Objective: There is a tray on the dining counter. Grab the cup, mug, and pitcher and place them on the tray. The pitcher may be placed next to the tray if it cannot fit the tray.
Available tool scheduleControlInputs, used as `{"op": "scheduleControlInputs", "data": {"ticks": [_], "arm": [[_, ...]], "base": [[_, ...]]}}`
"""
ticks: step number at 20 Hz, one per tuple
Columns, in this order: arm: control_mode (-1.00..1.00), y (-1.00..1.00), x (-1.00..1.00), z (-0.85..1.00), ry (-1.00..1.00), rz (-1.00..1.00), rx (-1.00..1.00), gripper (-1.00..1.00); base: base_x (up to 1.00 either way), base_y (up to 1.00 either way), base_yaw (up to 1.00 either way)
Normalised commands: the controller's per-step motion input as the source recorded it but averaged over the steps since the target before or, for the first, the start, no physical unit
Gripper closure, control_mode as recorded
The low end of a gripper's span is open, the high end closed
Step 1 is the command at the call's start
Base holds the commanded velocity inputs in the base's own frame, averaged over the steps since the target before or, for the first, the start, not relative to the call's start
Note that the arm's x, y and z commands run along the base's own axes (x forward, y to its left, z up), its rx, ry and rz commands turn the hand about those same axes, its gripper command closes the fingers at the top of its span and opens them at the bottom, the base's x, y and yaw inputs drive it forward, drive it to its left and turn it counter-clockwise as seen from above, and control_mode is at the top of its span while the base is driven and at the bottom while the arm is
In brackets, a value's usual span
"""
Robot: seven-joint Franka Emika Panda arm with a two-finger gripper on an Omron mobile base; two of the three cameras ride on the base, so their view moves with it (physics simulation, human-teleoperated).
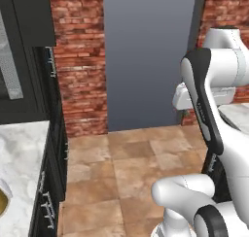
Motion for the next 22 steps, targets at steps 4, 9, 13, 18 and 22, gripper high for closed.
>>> {"op": "scheduleControlInputs", "data": {"ticks": [4,9,13,18,22], "arm": [[1.0,0.0,0.0,0.0,0.0,0.0,0.0,-1.0],[1.0,0.0,0.0,0.0,0.0,0.0,0.0,-1.0],[1.0,0.0,0.0,0.0,0.0,0.0,0.0,-1.0],[1.0,0.0,0.0,0.0,0.0,0.0,0.0,-1.0],[1.0,0.0,0.0,0.0,0.0,0.0,0.0,-1.0]], "base": [[0.34,-0.33,0.55],[0.27,-0.37,0.63],[0.35,-0.36,0.63],[0.51,-0.36,0.59],[0.6,-0.45,0.5]]}}
